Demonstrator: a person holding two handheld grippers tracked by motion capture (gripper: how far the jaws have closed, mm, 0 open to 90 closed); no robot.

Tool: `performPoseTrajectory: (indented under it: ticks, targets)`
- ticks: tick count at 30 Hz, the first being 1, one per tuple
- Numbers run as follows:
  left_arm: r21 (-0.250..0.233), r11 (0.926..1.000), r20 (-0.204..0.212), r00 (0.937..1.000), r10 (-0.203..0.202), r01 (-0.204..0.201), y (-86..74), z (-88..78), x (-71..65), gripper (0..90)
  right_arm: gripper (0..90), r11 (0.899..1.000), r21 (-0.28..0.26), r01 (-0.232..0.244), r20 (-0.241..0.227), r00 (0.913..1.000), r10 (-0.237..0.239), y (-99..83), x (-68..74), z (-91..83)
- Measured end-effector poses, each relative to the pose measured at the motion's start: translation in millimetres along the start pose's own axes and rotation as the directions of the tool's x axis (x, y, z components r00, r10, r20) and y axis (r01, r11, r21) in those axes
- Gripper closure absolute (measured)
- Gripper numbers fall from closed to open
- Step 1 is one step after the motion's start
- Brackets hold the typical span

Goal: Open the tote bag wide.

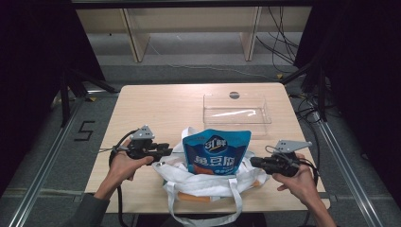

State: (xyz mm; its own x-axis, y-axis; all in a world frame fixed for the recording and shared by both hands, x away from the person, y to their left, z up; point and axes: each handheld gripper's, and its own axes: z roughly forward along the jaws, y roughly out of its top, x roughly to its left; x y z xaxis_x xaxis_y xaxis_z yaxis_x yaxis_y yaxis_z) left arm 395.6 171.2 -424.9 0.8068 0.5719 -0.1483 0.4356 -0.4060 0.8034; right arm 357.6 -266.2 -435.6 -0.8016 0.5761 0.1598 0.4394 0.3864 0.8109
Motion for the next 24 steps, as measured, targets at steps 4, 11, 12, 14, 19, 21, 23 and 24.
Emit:
performPoseTrajectory:
  ticks: [4,11,12,14,19,21,23,24]
  targets:
    - [0.088,0.9954,0.045,0.9984,0.034,-0.038,0.5,22.8,-2.7,87.9,88.6,0.998,0.03,0.058,-0.03,0.9979,-0.057,2.2,17.9,10.6]
    - [0.153,0.988,0.047,0.9985,-0.028,0.021,-3.1,62.8,14.8,89.4,90.0,0.987,0.119,0.111,-0.085,0.9912,-0.101,-1.7,27.6,28.9]
    - [0.147,0.9884,0.043,0.9981,-0.044,0.037,-3.6,66.6,18.2,89.4,90.0,0.982,0.138,0.129,-0.1,0.9883,-0.115,-3.0,28.1,31.1]
    - [0.146,0.9875,0.033,0.9974,-0.064,0.059,-4.7,71.3,24.3,89.4,90.0,0.974,0.179,0.14,-0.103,0.9871,-0.123,-7.8,32.1,35.9]
    - [0.159,0.9778,0.024,0.9896,-0.142,0.136,-11.9,82.6,37.9,89.5,90.0,0.952,0.27,0.144,-0.131,0.9851,-0.112,-29.6,37.7,46.4]
    - [0.169,0.9734,0.022,0.9868,-0.161,0.155,-15.8,87.7,40.3,89.6,90.0,0.941,0.306,0.144,-0.128,0.9857,-0.109,-36.8,39.5,50.5]
    - [0.159,0.9734,0.014,0.9854,-0.169,0.165,-18.2,89.3,40.3,89.6,90.0,0.933,0.313,0.18,-0.124,0.9812,-0.148,-42.3,39.1,55.3]
    - [0.174,0.9712,0.021,0.9853,-0.17,0.163,-17.9,88.5,41.3,89.6,90.0,0.932,0.331,0.147,-0.113,0.9869,-0.115,-43.7,40.9,54.7]
